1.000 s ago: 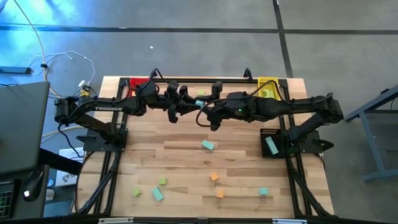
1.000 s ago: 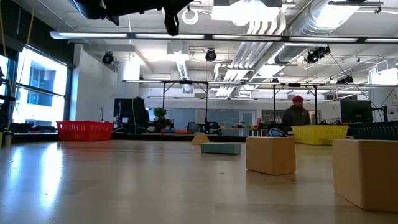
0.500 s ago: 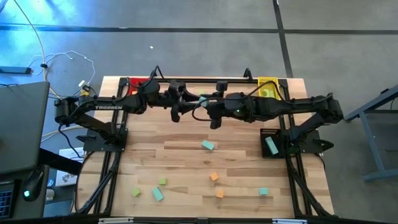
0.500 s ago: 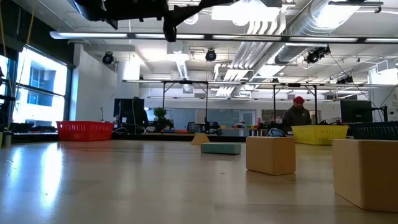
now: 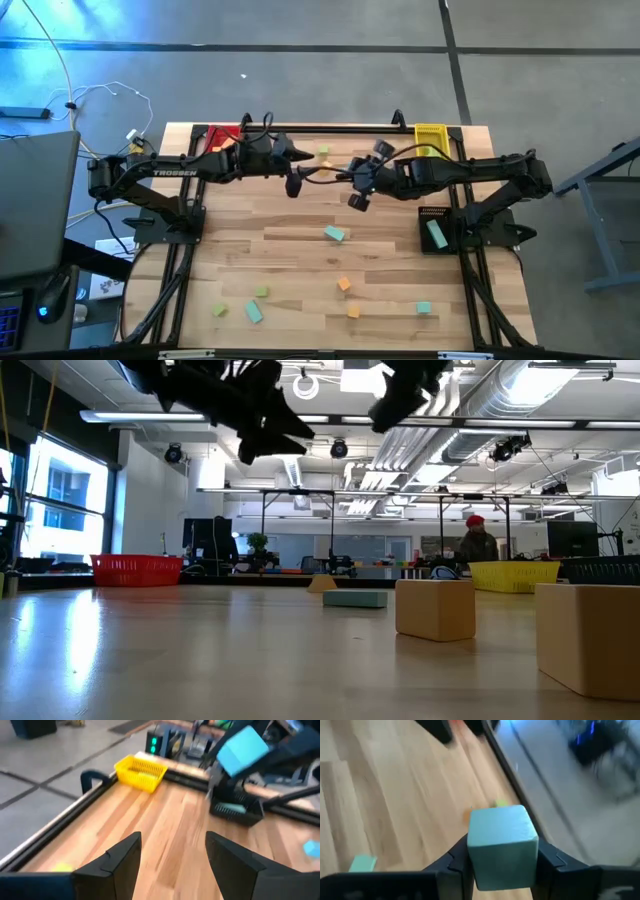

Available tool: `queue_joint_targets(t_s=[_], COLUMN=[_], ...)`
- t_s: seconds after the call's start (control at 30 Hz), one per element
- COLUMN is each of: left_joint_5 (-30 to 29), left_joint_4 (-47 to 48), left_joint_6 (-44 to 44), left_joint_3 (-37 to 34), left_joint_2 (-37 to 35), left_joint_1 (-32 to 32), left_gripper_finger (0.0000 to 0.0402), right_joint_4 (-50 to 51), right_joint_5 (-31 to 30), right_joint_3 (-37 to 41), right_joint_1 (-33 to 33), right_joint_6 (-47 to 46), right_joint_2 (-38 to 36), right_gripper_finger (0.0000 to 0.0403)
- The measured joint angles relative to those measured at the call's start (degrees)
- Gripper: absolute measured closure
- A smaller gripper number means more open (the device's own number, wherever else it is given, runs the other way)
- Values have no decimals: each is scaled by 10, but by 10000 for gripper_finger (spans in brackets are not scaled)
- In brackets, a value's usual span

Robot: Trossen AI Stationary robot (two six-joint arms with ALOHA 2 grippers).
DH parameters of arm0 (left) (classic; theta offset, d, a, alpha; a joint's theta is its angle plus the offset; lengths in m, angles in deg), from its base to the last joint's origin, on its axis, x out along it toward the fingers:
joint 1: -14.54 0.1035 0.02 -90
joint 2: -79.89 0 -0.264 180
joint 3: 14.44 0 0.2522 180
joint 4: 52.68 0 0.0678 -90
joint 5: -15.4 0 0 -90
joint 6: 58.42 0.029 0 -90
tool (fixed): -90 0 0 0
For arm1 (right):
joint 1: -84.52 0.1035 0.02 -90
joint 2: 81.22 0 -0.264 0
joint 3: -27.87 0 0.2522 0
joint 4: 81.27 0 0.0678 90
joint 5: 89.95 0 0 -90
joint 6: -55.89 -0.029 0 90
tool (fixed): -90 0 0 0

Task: Sort & place blocks by color
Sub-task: Put the blue block into the black bin

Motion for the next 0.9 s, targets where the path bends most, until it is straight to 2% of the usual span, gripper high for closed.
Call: queue_joint_targets(t_s=[0.23,0.57,0.73,0.9], left_joint_5=[0,1,1,1], left_joint_4=[49,101,104,106], left_joint_6=[9,24,24,23], left_joint_3=[0,0,0,0], left_joint_2=[0,0,0,0], left_joint_1=[-9,-33,-40,-46], left_gripper_finger=[194,194,194,194], right_joint_4=[174,413,423,431], right_joint_5=[7,5,10,77], right_joint_3=[0,0,35,132], right_joint_1=[7,70,97,106], right_joint_6=[-231,-515,-584,-673], right_joint_2=[0,0,-7,-9], right_gripper_finger=[293,293,293,293])
